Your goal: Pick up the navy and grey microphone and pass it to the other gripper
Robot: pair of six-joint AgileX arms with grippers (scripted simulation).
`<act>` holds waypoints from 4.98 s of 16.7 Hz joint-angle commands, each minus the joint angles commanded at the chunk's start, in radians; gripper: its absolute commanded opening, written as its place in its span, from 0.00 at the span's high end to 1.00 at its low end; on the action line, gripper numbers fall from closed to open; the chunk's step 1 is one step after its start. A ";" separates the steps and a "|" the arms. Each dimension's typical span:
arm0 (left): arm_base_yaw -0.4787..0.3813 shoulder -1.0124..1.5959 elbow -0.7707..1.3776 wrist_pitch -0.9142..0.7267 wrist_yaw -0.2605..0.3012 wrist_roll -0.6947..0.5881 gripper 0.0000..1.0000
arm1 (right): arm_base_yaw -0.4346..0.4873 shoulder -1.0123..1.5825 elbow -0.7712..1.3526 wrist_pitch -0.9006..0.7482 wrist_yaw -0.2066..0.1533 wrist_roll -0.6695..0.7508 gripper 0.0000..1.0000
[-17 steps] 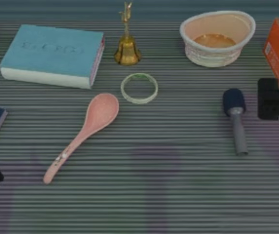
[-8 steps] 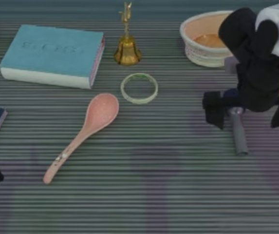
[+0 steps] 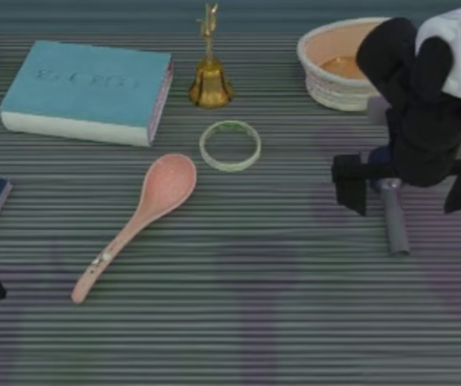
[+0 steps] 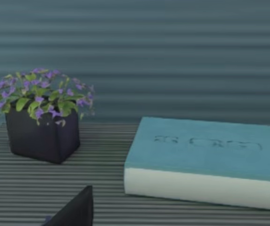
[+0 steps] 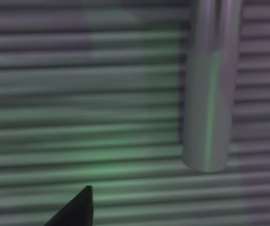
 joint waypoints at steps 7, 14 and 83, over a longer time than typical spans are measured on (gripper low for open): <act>0.000 0.000 0.000 0.000 0.000 0.000 0.00 | -0.021 0.130 -0.138 0.280 0.000 -0.022 0.00; 0.000 0.000 0.000 0.000 0.000 0.000 0.00 | -0.027 0.163 -0.168 0.336 0.000 -0.026 0.08; 0.000 0.000 0.000 0.000 0.000 0.000 0.00 | 0.200 -0.314 -0.679 1.935 -0.275 -0.439 1.00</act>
